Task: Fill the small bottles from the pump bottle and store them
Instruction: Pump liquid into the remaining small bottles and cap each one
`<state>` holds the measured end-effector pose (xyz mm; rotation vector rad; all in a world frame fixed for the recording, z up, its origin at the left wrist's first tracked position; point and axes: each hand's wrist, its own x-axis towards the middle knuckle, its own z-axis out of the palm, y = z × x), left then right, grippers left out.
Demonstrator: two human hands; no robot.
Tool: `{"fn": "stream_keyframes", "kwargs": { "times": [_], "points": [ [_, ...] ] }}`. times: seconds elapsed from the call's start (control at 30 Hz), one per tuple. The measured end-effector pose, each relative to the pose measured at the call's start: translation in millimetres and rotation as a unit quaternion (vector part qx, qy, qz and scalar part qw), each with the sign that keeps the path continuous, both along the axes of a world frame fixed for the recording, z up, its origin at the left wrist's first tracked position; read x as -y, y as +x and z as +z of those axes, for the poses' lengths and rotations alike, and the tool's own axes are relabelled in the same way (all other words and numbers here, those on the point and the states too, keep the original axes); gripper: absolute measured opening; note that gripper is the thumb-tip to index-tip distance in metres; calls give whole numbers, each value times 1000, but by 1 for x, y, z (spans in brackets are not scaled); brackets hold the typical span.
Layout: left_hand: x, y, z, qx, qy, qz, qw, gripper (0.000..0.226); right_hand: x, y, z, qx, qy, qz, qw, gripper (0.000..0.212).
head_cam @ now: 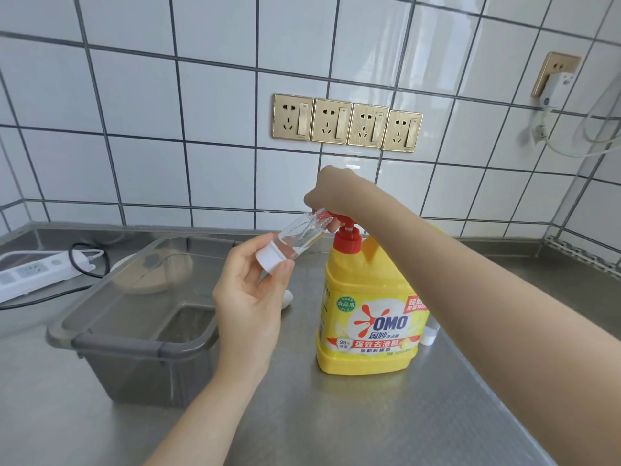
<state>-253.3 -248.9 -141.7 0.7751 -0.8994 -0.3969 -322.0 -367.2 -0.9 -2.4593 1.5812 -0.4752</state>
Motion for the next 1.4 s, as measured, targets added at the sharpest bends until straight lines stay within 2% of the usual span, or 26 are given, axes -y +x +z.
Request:
{"fn": "stream_keyframes", "kwargs": {
  "times": [0.23,0.4,0.5,0.57,1.0,1.23,1.4],
  "points": [
    [0,-4,-3,-3,0,5,1000,32,5,-2,-11,-2,-26,-14,1000,25],
    [-3,-5,0,-7,-4,12,1000,32,6,-2,-8,37,-30,-7,999,8],
    [-6,-4,5,-5,-13,-3,1000,32,5,-2,1,36,-34,10,999,26],
    [-7,-4,8,5,-16,-15,1000,32,4,-4,6,30,-27,26,999,29],
    [-6,-2,8,31,0,-30,999,35,9,-6,10,42,-42,33,998,27],
    [-4,2,5,18,-3,-30,999,34,8,-1,0,25,-74,10,997,15],
    [-2,1,3,12,-1,-26,1000,34,10,-1,-5,20,-61,8,998,27]
  ]
}}
